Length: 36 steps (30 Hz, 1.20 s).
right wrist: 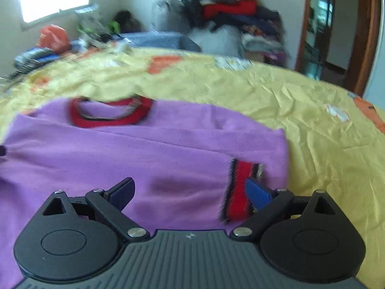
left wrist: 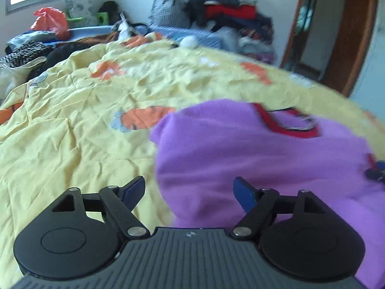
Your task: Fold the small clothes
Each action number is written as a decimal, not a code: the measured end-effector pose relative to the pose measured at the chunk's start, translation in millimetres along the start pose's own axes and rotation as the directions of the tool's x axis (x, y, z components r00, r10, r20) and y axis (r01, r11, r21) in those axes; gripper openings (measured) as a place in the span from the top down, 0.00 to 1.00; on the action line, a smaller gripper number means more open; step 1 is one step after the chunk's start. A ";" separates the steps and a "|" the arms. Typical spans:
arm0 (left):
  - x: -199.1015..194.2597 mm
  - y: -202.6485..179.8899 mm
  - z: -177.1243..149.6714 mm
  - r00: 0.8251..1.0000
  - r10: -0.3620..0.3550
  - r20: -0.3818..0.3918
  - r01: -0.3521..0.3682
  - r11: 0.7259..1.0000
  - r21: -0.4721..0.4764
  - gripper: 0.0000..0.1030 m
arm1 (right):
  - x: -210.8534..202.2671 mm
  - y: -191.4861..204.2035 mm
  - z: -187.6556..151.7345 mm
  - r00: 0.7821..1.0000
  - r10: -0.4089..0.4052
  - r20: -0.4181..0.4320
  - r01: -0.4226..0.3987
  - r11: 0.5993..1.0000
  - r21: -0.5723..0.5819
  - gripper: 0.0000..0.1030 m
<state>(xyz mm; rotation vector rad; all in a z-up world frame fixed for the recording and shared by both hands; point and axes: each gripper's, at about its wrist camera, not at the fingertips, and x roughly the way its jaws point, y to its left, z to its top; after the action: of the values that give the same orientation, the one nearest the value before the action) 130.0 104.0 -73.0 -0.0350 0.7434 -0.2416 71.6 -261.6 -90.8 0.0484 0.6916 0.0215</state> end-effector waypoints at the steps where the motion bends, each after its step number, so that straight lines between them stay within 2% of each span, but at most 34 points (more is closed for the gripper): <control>1: -10.9 -3.9 -6.8 1.000 -0.025 -0.002 0.025 0.999 -0.021 0.14 | -9.9 7.2 -5.5 1.000 0.022 -0.002 -0.022 1.000 0.000 0.04; 3: -22.0 -20.4 -27.5 0.997 -0.058 -0.046 0.058 0.998 0.007 0.13 | -20.8 23.6 -19.6 0.999 0.032 -0.029 -0.032 0.999 -0.015 0.04; 6: -20.9 -45.5 -61.9 0.992 -0.013 -0.128 0.016 0.999 0.027 0.12 | -17.7 39.8 -39.2 0.996 -0.015 -0.085 0.014 1.000 -0.013 0.04; 7: -24.8 -54.8 -73.0 0.994 0.039 -0.103 -0.033 0.998 0.058 0.09 | -14.8 42.4 -44.8 0.994 -0.034 -0.102 0.032 0.999 -0.012 0.03; 8: -28.3 -63.6 -83.5 0.992 0.084 -0.096 -0.075 0.993 0.086 0.07 | -20.5 44.3 -49.9 0.996 -0.047 -0.082 0.046 0.999 -0.005 0.03; 9: -36.1 -68.9 -97.4 0.991 0.101 -0.085 -0.093 0.992 0.091 0.03 | -25.6 45.6 -53.8 0.994 -0.058 -0.087 0.059 0.998 0.009 0.03; 11: -51.9 -73.9 -117.2 0.990 0.122 -0.072 -0.116 0.989 0.090 0.00 | -38.8 49.6 -65.0 0.993 -0.072 -0.095 0.074 0.997 0.014 0.03; 17: -101.4 -55.9 -158.9 0.989 0.131 -0.075 -0.124 0.988 0.095 0.00 | -98.4 55.2 -124.0 0.995 -0.057 -0.076 0.057 0.998 -0.007 0.00; 19: -115.0 -43.7 -167.0 0.987 0.134 -0.091 -0.127 0.989 0.076 0.00 | -121.4 53.0 -141.6 0.996 -0.040 -0.081 0.040 0.999 -0.002 0.00; 20: -120.9 -34.6 -171.0 0.987 0.119 -0.103 -0.115 0.992 0.050 0.00 | -132.2 54.8 -150.9 0.996 -0.044 -0.083 0.041 0.998 -0.039 0.00; 21: -126.6 -31.6 -175.4 0.984 0.138 -0.109 -0.130 0.989 0.074 0.00 | -143.6 52.2 -160.8 0.996 -0.040 -0.085 0.036 0.998 -0.045 0.00; 24: -142.4 -15.9 -181.3 0.977 0.149 -0.150 -0.144 0.988 0.048 0.00 | -173.1 40.7 -182.9 0.995 -0.026 -0.098 0.021 0.998 -0.056 0.00; 27: -156.6 -14.9 -177.2 0.979 0.132 -0.156 -0.134 0.991 -0.006 0.03 | -191.4 35.0 -181.5 0.986 -0.025 -0.167 0.006 0.993 -0.114 0.00; 29: -164.8 -27.5 -174.7 0.990 0.062 -0.127 -0.067 0.997 -0.034 0.02 | -200.1 33.1 -172.9 0.990 -0.018 -0.138 0.015 1.000 -0.025 0.00; 31: -168.2 -53.0 -172.7 0.994 0.055 -0.093 -0.055 0.998 0.001 0.02 | -203.0 43.6 -165.9 0.996 0.037 -0.086 -0.037 0.999 0.006 0.00; 33: -165.4 -79.3 -171.6 0.997 0.019 -0.076 -0.016 0.999 0.041 0.00 | -194.7 61.2 -158.0 0.998 0.025 -0.053 -0.026 1.000 -0.015 0.00; 36: -150.1 -108.8 -174.5 0.996 0.061 -0.061 -0.056 0.994 0.090 0.00 | -170.6 83.6 -148.2 0.999 0.017 -0.047 -0.019 0.999 -0.050 0.00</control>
<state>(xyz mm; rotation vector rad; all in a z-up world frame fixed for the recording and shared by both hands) -116.4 42.3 -88.9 0.0781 0.7956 -0.2200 -154.6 -178.7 -91.9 0.0056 0.7372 0.0576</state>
